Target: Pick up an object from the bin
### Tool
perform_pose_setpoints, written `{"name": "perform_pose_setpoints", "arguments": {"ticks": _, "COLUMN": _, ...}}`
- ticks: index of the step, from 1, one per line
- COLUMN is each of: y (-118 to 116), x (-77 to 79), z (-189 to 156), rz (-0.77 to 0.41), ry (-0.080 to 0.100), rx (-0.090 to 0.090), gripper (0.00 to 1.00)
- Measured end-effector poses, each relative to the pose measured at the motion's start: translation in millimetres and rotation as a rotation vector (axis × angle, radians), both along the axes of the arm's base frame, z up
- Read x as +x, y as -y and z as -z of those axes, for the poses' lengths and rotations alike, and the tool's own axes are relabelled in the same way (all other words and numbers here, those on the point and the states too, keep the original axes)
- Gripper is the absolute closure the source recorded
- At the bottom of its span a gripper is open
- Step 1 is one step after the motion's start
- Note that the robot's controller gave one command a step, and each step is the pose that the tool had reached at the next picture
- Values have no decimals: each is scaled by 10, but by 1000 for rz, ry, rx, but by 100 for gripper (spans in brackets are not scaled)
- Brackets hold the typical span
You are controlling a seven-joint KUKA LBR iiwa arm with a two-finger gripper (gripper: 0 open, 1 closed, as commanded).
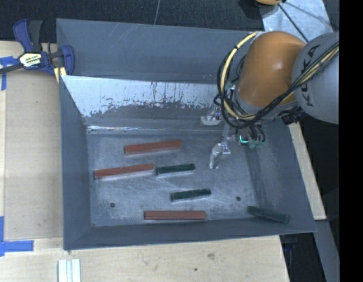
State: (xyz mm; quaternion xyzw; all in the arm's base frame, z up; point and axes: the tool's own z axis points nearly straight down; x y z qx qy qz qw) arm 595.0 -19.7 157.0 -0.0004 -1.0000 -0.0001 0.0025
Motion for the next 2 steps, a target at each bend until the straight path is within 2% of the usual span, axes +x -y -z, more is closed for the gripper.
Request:
{"name": "perform_pose_setpoints", "arguments": {"ticks": 1, "y": 1, "x": 19, "z": -46, "rz": 0, "ry": 8, "rx": 0, "gripper": 0}}
{"name": "perform_pose_setpoints", "arguments": {"ticks": 2, "y": -372, "x": -130, "z": 577, "rz": -86, "ry": 12, "rx": -1, "gripper": 0}}
